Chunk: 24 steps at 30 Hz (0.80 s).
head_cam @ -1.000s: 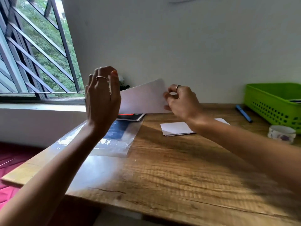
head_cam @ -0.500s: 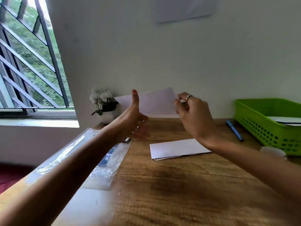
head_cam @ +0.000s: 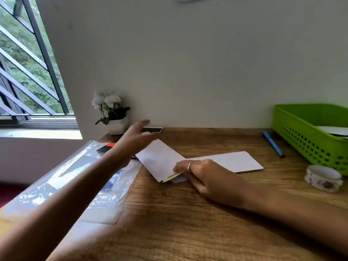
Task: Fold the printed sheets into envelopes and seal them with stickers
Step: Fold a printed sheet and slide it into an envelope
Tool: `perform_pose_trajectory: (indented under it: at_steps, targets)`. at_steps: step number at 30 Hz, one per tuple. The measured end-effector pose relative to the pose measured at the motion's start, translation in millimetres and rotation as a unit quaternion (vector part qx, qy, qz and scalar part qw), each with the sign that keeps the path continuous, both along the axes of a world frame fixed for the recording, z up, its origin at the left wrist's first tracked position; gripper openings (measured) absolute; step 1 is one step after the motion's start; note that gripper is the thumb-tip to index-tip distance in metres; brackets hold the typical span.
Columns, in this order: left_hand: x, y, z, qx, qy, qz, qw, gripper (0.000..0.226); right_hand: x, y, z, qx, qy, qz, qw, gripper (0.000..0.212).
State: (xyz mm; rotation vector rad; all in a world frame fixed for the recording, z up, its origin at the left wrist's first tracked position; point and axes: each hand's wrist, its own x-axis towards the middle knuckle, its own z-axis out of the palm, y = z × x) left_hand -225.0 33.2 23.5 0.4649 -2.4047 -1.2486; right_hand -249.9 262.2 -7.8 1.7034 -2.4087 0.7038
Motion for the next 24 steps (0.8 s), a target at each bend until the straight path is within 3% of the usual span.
perform_pose_trajectory:
  at_steps: [3,7,10,16,24]
  targets:
    - [15,13,-1,-0.096,-0.146,-0.136,0.975,0.08,-1,6,4,0.009,-0.011,-0.017,1.0,0.033]
    - [22,29,-1,-0.258,-0.226,-0.176,0.923,0.087,-18,24,17,-0.06,-0.021,-0.099,0.993,0.028]
    - [27,34,1,-0.252,-0.264,-0.199,0.91,0.094,-53,39,25,-0.035,-0.025,-0.164,0.985,0.027]
    - [30,42,1,-0.259,-0.305,-0.221,0.889,0.09,-93,58,37,0.244,-0.088,-0.215,0.942,0.067]
    - [28,46,-3,-0.298,-0.311,-0.23,0.873,0.078,-83,55,34,0.251,-0.07,-0.22,0.94,0.059]
